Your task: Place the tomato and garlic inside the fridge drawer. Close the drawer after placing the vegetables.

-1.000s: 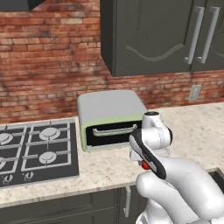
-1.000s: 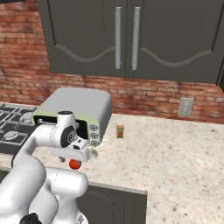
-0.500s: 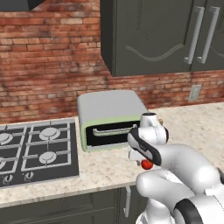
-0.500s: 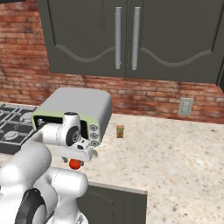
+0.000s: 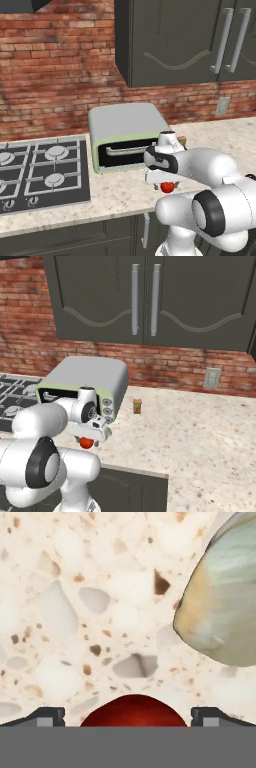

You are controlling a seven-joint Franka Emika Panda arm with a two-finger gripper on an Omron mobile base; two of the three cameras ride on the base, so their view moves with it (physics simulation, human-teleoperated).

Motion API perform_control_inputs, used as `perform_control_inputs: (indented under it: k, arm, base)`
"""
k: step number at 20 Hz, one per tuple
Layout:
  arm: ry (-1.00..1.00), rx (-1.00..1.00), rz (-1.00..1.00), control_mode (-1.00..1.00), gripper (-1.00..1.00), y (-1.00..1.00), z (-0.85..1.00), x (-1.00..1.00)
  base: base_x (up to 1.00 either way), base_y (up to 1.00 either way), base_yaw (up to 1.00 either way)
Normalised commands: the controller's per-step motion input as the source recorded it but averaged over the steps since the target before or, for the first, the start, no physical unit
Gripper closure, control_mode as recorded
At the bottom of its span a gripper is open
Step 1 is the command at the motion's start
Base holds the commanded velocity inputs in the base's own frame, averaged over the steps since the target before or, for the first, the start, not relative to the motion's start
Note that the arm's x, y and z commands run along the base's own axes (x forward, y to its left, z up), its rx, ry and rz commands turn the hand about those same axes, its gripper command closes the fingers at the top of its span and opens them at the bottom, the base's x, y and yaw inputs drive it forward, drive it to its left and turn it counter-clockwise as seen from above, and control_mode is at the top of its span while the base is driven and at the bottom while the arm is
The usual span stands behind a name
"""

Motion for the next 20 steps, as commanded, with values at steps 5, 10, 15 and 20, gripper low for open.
perform_control_inputs:
  k: [5, 10, 15, 20]
  arm:
    - [-0.01, -0.02, 0.0, -1.0, 1.0, 0.12, -0.29, -0.24]
    - [-0.3, -0.13, -0.03, -1.0, 1.0, 0.03, 0.6, -0.77]
    - [-0.3, -0.15, 0.0, -1.0, 1.0, 0.2, 1.0, -0.67]
    - [-0.19, -0.08, 0.0, -1.0, 1.0, 0.01, 0.99, -0.93]
  base:
    - [0.0, 0.0, 0.0]
    - [0.0, 0.0, 0.0]
    - [0.0, 0.0, 0.0]
    - [0.0, 0.0, 0.0]
